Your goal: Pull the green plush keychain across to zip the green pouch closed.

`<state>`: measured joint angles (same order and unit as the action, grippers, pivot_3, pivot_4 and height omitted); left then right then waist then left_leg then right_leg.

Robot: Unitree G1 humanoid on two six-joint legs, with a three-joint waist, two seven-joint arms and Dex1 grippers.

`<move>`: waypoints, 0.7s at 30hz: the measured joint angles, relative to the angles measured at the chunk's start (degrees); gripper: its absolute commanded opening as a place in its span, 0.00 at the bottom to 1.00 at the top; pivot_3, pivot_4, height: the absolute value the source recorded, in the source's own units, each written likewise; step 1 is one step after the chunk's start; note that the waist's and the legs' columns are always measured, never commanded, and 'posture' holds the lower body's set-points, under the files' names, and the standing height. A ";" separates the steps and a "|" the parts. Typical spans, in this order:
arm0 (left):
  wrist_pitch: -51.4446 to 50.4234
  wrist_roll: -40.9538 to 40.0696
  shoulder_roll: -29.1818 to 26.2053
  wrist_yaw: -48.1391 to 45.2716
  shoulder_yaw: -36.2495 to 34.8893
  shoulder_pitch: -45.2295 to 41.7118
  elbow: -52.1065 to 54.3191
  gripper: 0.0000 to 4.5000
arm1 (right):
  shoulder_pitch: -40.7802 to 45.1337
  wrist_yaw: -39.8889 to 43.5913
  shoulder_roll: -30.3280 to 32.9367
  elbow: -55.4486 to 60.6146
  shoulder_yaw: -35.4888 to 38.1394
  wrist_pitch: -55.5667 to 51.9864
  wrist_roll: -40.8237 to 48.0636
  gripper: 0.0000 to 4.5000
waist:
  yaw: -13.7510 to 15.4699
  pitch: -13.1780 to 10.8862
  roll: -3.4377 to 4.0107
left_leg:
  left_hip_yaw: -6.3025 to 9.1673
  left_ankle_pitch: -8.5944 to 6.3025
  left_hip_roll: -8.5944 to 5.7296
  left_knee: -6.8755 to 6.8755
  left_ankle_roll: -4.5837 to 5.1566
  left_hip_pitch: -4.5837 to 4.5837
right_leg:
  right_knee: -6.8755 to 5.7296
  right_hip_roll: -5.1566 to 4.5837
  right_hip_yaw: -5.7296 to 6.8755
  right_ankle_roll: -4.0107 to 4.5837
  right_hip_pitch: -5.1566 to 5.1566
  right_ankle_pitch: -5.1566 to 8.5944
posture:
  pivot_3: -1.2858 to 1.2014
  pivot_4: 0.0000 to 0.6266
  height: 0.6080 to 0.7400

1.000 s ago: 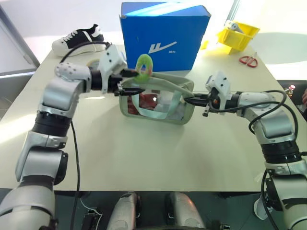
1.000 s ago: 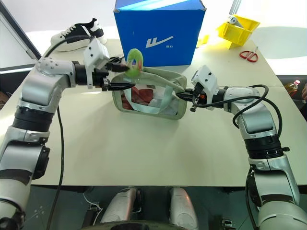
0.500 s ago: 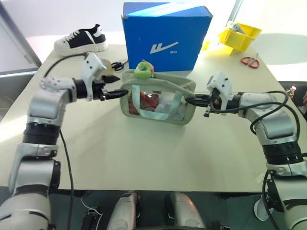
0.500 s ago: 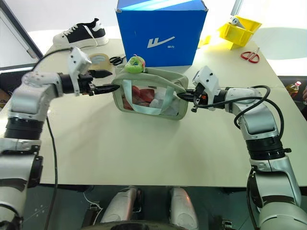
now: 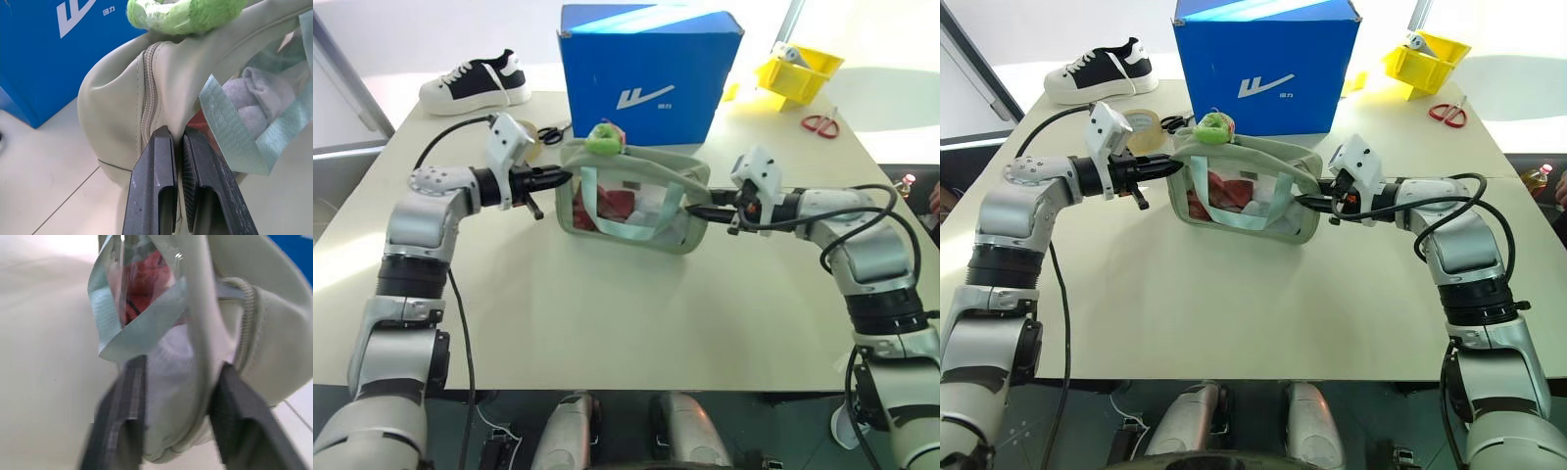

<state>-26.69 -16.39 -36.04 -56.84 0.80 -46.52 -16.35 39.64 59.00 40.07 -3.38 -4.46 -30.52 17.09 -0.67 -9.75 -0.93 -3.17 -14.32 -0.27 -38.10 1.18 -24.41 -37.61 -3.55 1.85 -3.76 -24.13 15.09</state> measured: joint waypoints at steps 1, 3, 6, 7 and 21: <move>-0.36 -0.18 -0.08 -0.03 -0.05 0.52 0.92 0.00 | 1.27 0.58 0.53 -1.44 -0.15 0.10 -0.15 0.78 | 0.00 0.00 0.01 | 0.00 0.00 0.00 0.00 0.00 0.00 | 0.00 -0.01 0.00 0.00 0.00 0.00 | 0.52 0.24 1.00; -1.20 -0.60 -0.29 0.00 -0.39 1.45 2.28 0.00 | 5.90 1.57 1.56 -5.23 -0.26 0.74 -1.08 0.99 | -0.02 -0.01 0.01 | 0.00 0.00 0.00 0.00 0.00 0.00 | 0.00 -0.01 0.00 0.01 -0.02 0.00 | 0.52 0.24 1.00; -2.15 -0.69 -0.60 0.10 -0.56 1.76 4.22 0.00 | 14.54 2.01 0.41 -8.27 0.46 0.96 -0.95 0.99 | -0.19 -0.01 0.02 | 0.01 -0.01 0.02 0.07 -0.02 0.01 | 0.00 -0.01 0.00 0.02 -0.08 0.01 | 0.52 0.24 1.00; -2.51 -0.70 -0.69 0.15 -0.59 1.81 4.59 0.00 | 17.20 1.93 -1.21 -8.45 0.78 0.96 -0.48 0.99 | -0.32 -0.01 0.02 | 0.01 0.00 0.02 0.11 -0.03 0.00 | 0.00 -0.01 -0.01 0.02 -0.11 0.01 | 0.52 0.24 1.00; -2.71 -1.38 -0.06 0.62 -0.59 2.51 5.22 0.00 | 29.82 -1.44 -25.69 -30.70 -6.40 13.94 -5.49 0.94 | -0.25 -0.01 0.02 | 0.01 -0.02 -0.07 0.14 -0.04 -0.06 | 0.04 -0.13 0.00 0.07 -0.14 -0.03 | 0.52 0.24 1.00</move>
<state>-29.41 -17.76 -36.10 -56.22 0.21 -44.01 -11.13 69.46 57.56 14.38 -34.08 -10.86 -16.59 11.60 -0.91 -9.76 -0.91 -3.17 -14.34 -0.34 -37.96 1.14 -24.47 -37.57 -3.68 1.85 -3.69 -24.27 15.06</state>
